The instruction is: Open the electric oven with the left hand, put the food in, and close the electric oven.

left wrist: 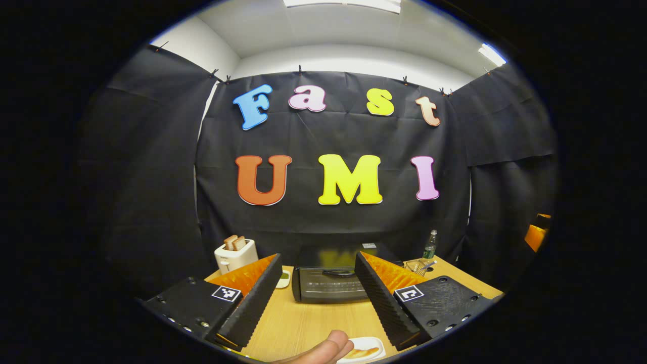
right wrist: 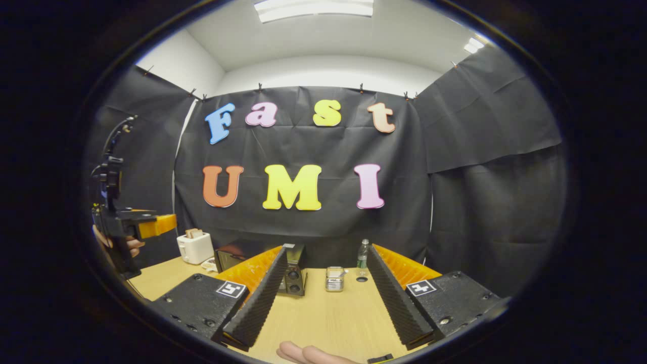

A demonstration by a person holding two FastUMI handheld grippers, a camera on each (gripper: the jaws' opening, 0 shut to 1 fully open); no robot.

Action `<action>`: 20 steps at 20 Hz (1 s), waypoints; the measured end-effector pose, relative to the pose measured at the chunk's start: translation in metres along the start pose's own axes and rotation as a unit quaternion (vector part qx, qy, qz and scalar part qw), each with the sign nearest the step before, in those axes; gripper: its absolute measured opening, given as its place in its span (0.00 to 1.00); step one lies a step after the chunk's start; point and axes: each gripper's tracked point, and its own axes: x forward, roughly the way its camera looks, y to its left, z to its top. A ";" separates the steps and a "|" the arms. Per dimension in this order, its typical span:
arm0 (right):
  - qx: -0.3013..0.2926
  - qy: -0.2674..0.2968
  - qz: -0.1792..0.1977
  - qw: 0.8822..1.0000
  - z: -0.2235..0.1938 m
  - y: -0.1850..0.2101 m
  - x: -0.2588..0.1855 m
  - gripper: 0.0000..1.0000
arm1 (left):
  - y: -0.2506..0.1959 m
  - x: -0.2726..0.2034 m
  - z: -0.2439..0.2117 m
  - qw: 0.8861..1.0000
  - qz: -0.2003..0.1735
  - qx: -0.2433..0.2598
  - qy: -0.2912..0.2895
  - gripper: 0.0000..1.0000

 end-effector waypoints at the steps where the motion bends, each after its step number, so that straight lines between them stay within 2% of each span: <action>1: -0.001 -0.002 -0.005 1.000 0.000 -0.004 0.003 0.96 | -0.006 0.017 -0.002 1.000 -0.012 -0.005 0.003 0.95; 6: -0.009 -0.003 -0.025 1.000 -0.009 -0.018 0.014 1.00 | -0.028 0.109 -0.043 0.998 -0.033 0.002 0.052 0.94; 12: -0.006 0.013 -0.038 0.999 -0.019 -0.024 0.026 0.97 | -0.034 0.190 -0.115 0.993 -0.031 0.002 0.114 0.95; 15: -0.007 0.027 -0.050 0.998 -0.032 -0.032 0.027 0.99 | -0.042 0.213 -0.144 0.989 -0.035 -0.001 0.142 0.94; 19: -0.002 0.048 -0.064 0.997 -0.047 -0.042 0.024 0.96 | -0.052 0.214 -0.163 0.984 -0.042 0.001 0.173 0.93; 20: -0.001 0.049 -0.065 0.997 -0.048 -0.044 0.023 0.96 | -0.055 0.214 -0.169 0.983 -0.042 -0.003 0.180 0.96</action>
